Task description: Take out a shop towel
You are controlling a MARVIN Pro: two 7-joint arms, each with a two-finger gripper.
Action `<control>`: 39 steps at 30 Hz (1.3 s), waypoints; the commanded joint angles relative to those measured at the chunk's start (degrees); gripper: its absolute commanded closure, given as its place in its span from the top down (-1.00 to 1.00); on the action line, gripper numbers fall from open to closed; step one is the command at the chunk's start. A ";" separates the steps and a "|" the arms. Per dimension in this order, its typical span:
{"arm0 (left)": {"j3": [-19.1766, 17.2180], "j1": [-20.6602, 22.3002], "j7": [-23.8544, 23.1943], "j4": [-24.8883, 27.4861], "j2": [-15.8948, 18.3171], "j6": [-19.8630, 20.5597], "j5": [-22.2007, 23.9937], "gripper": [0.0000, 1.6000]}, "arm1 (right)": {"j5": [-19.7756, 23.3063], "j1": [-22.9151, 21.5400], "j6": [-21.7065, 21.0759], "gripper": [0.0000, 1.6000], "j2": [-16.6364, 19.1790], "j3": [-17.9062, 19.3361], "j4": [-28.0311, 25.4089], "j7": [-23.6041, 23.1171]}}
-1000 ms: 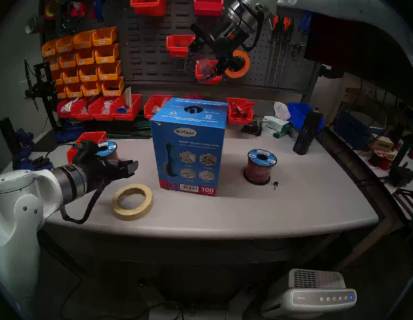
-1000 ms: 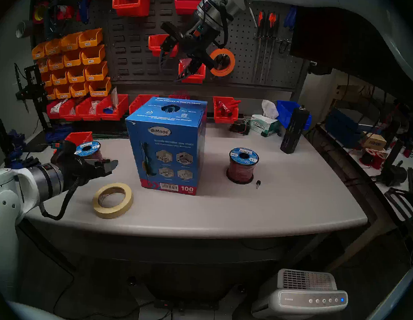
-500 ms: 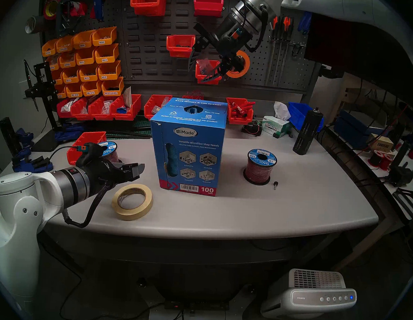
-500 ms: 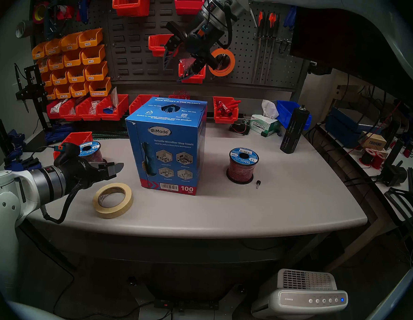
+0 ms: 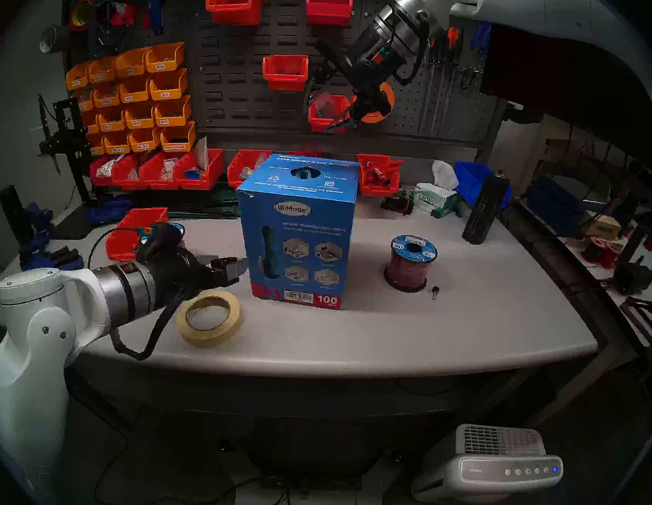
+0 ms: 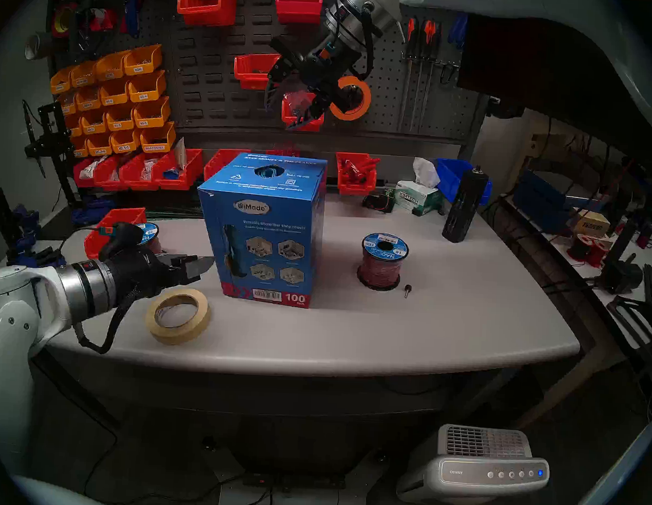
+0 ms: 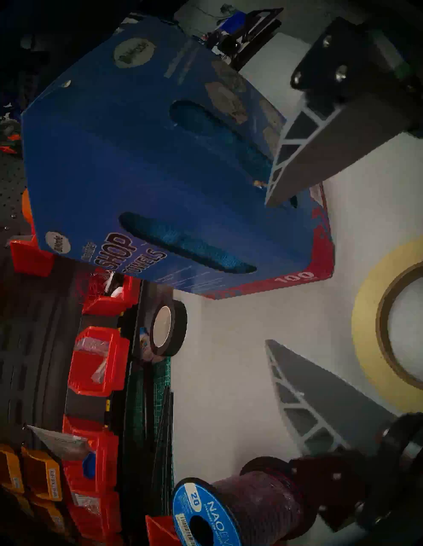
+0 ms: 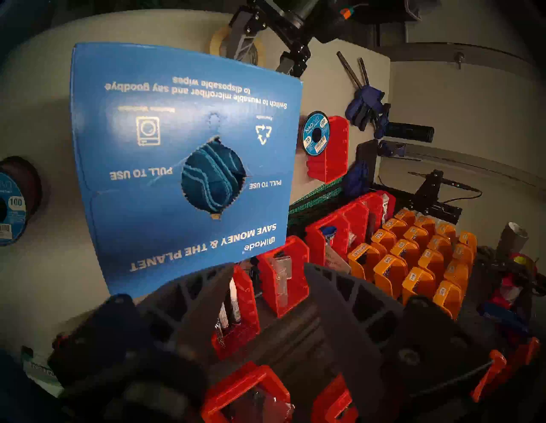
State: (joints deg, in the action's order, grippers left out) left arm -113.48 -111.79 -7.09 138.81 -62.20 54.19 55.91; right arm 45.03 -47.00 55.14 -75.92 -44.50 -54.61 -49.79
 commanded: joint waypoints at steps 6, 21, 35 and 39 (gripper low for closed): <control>2.90 3.47 -2.21 1.19 1.02 -1.76 0.75 1.00 | 1.01 -2.17 -0.14 0.33 0.96 -0.93 1.36 -2.83; 7.58 6.19 -3.11 1.19 2.01 -2.51 0.56 1.00 | 1.66 -1.58 -0.14 0.33 1.11 -2.94 2.06 -2.67; 12.56 9.22 -3.21 1.18 2.75 -3.12 0.30 1.00 | 2.33 -1.15 -0.14 0.39 0.77 -4.67 3.02 -2.32; 14.03 10.13 -3.17 0.92 2.92 -3.30 0.19 1.00 | 2.55 -1.08 -0.14 0.40 0.67 -5.05 3.21 -2.27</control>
State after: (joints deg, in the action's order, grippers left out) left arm -100.68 -104.84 -9.70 138.73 -59.18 52.39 56.18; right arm 47.09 -46.53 55.14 -75.35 -49.48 -52.96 -49.74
